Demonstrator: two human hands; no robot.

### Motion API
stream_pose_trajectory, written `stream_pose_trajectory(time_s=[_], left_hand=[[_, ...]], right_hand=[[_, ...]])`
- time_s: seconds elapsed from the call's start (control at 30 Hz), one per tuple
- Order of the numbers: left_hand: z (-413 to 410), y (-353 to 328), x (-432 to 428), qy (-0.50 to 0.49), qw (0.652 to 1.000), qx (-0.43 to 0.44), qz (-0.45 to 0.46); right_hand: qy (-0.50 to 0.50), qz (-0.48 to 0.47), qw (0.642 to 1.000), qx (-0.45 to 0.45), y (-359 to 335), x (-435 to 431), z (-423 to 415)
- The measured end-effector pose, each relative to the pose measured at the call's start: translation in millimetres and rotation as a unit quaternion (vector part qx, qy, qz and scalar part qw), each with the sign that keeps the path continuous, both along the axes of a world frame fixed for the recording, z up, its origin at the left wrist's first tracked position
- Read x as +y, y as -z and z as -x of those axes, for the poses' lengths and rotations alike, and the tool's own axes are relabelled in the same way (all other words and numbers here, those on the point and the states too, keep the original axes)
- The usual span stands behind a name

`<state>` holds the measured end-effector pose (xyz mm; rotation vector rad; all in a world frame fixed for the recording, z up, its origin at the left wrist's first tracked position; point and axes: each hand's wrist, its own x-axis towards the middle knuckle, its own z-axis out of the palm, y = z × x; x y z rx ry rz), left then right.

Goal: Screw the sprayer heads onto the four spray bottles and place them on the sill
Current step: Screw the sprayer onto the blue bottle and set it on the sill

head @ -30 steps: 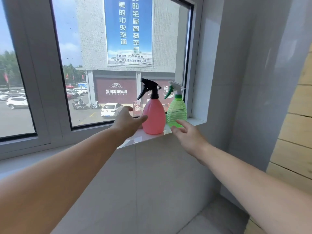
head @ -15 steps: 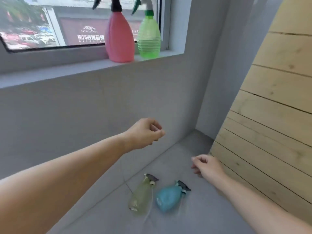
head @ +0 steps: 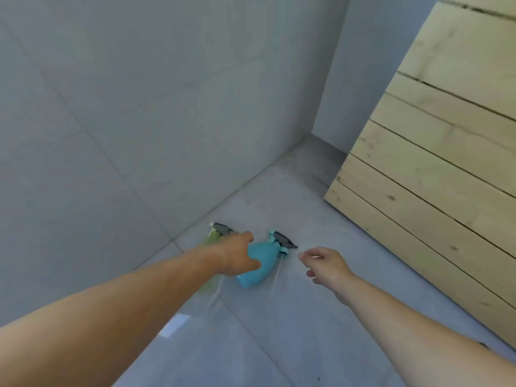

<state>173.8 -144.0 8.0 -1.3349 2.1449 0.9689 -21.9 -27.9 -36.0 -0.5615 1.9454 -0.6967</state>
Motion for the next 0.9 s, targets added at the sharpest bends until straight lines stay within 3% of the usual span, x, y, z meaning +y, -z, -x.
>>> stream_pose_trajectory(time_s=[0.33,0.47,0.6,0.9], left_hand=[[23,76,5,-0.005,0.999,-0.040,0.004],[23,95,13,-0.116,0.992,-0.011,-0.041],[22,101,23,-0.303,0.939,0.078,-0.141],[9,100,42,-0.353,0.911,0.117,-0.181]], right_hand=[[0.005,0.012,0.998,0.054,82,-45,1],[0.016,-0.003,0.999,0.045,99,-55,10],[0.021,-0.006,0.999,0.050,108,-64,9],[-0.021,-0.046,0.992,0.117,105,-75,-1]])
